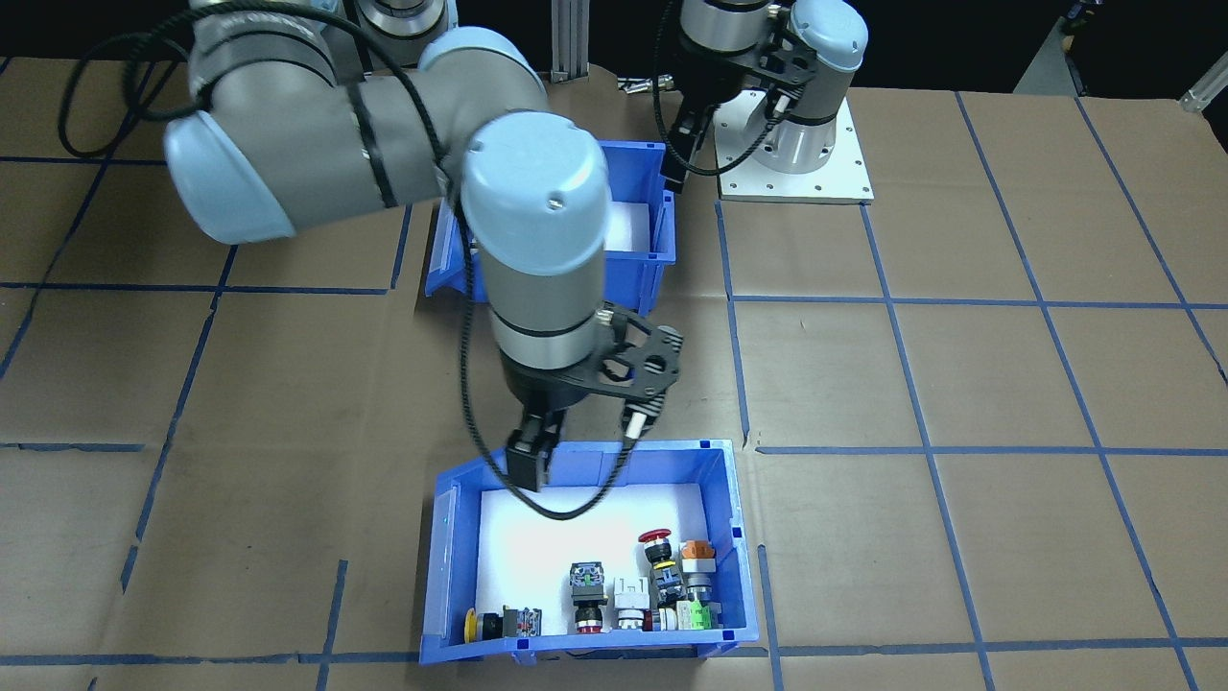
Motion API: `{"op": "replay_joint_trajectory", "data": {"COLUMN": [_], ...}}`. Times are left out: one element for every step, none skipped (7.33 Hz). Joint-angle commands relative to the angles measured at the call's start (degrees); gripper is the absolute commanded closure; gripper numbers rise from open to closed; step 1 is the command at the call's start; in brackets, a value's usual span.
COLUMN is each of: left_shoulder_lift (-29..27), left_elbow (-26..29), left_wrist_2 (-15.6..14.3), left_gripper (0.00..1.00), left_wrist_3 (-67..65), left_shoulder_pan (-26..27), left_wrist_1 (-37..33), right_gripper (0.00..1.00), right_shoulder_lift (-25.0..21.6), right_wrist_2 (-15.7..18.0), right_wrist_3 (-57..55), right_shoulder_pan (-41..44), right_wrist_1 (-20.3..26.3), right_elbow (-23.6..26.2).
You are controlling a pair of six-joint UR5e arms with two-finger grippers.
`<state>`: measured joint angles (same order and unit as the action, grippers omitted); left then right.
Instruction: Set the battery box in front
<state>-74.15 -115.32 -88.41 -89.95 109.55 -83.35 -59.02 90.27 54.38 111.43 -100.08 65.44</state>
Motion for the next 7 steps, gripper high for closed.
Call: {"op": "replay_joint_trajectory", "data": {"left_shoulder_lift": [0.8,0.8,0.9,1.5,1.6,1.6,0.9], "left_elbow": [-4.5,-7.3,-10.6,-13.8,-17.3,-18.8,-19.1], "left_wrist_2": [1.9,2.0,2.1,2.0,2.1,2.1,2.6], "left_gripper": [0.01,0.01,0.01,0.01,0.01,0.03,0.05], "left_wrist_3": [-16.0,-22.6,-28.0,-32.1,-37.2,-37.3,-37.2], "left_shoulder_pan": [9.4,12.3,13.9,16.6,18.7,20.2,20.7], "left_wrist_1": [2.2,6.3,10.7,15.3,20.5,23.6,23.5], "right_gripper": [0.01,0.01,0.01,0.00,0.00,0.01,0.03], "right_shoulder_lift": [3.3,4.2,5.5,7.1,9.1,10.6,11.8], "right_wrist_2": [0.2,-0.1,-0.1,0.0,0.0,0.4,0.7], "right_wrist_3": [10.9,13.4,13.7,13.7,13.7,13.4,13.2], "right_shoulder_pan": [2.0,2.2,3.3,4.6,5.0,5.0,4.9], "right_wrist_1": [0.0,0.0,0.0,-0.1,-2.2,-4.0,-4.0], "right_elbow": [-2.2,-2.1,-1.9,-1.8,-1.9,-1.5,-1.4]}}
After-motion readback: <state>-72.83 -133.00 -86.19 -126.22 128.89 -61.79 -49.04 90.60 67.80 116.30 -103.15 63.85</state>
